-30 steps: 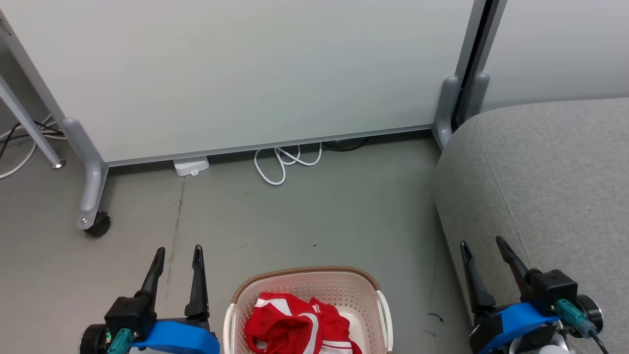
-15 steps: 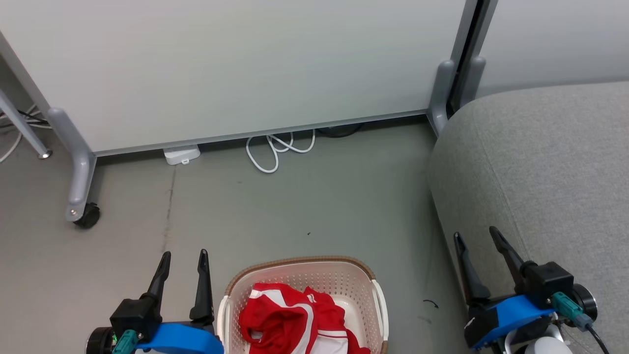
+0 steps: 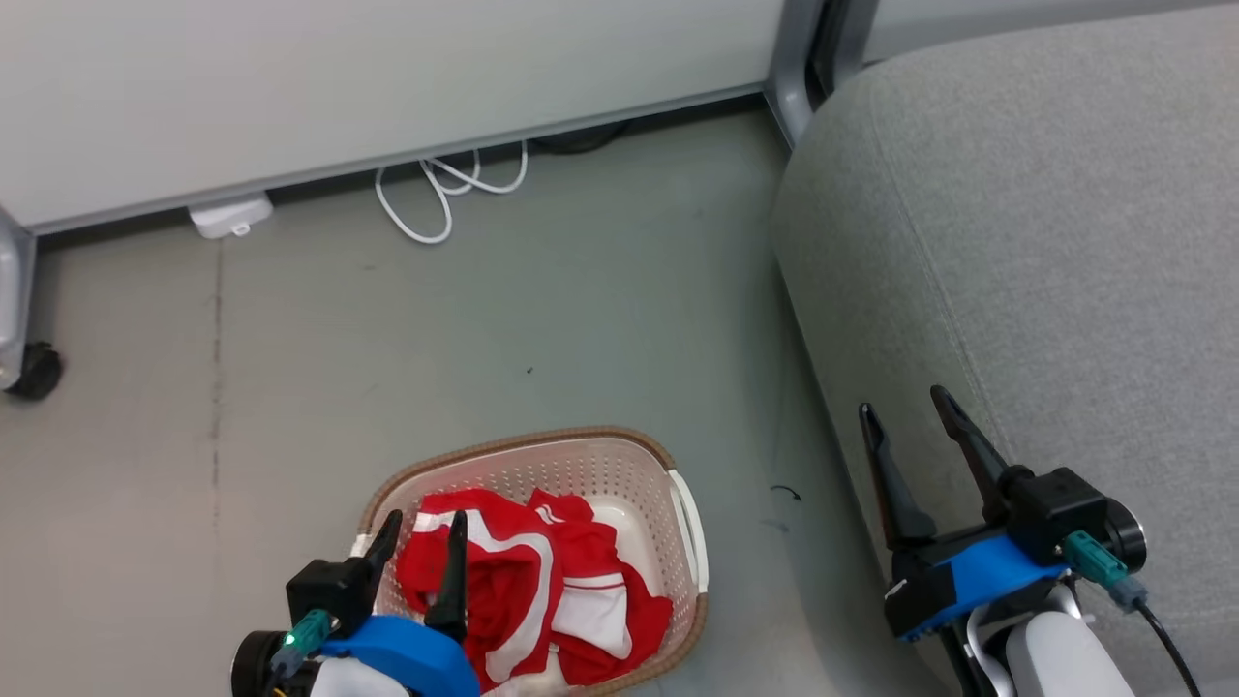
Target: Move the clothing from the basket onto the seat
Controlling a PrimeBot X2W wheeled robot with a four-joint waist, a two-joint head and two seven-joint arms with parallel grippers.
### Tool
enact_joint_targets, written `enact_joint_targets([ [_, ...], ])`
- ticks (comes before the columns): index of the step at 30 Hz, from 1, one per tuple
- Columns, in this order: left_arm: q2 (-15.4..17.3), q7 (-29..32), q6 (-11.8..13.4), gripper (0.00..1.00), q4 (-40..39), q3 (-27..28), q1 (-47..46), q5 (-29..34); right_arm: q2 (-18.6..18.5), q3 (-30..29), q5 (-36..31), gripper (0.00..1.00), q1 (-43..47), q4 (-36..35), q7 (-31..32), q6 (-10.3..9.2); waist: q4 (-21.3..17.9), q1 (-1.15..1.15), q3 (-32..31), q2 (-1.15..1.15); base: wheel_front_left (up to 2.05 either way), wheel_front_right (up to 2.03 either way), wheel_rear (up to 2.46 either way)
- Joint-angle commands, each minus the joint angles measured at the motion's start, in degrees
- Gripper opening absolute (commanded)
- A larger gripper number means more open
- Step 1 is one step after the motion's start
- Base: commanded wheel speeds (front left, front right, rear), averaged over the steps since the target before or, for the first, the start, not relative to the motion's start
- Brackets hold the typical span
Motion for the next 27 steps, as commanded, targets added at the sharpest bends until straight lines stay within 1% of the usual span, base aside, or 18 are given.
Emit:
enact_joint_targets([
  [1, 0.4, 0.0, -0.3, 1.00, 1.4, -0.5, -1.8, 0.6, -0.2, 0.3, 0.5, 1.00, -1.4, -0.1, -0.5, 0.03, -3.2, -0.01, 3.9, 0.00, 0.00, 0.00, 0.00],
  [3, 0.7, -0.1, -0.4, 1.00, 3.6, -1.3, -3.4, 0.9, -0.2, 0.2, 0.7, 1.00, -2.2, 0.2, -1.0, 0.03, -4.0, -0.01, 5.2, 0.00, 0.00, 0.00, 0.00],
  [7, 2.3, -0.2, -0.4, 1.00, 7.3, -2.2, -6.2, 2.2, -0.2, 1.5, 1.9, 1.00, -3.9, 0.5, -1.4, 0.03, -6.7, -0.01, 9.4, 0.00, 0.00, 0.00, 0.00],
  [12, 4.5, -0.2, -0.2, 1.00, 12.6, -3.5, -9.1, 3.8, -0.2, 2.6, 3.3, 1.00, -5.4, 1.3, -2.1, 0.03, -8.9, -0.01, 13.0, 0.00, 0.00, 0.00, 0.00],
  [18, 7.5, -0.3, 0.0, 1.00, 18.5, -4.9, -12.4, 5.8, -0.2, 3.6, 5.0, 1.00, -7.0, 1.4, -2.4, 0.03, -10.8, -0.01, 17.1, 0.00, 0.00, 0.00, 0.00],
  [23, 9.5, 0.6, -0.3, 1.00, 23.3, -5.8, -15.9, 6.7, -0.2, 4.3, 6.3, 1.00, -7.9, 0.2, -2.4, 0.03, -12.0, -0.01, 19.7, 0.00, 0.00, 0.00, 0.00],
  [27, 10.4, 1.0, 0.1, 1.00, 26.1, -6.9, -19.1, 7.5, -0.2, 5.1, 7.2, 1.00, -8.2, -0.4, -2.5, 0.03, -12.8, -0.01, 21.3, 0.00, 0.00, 0.00, 0.00],
])
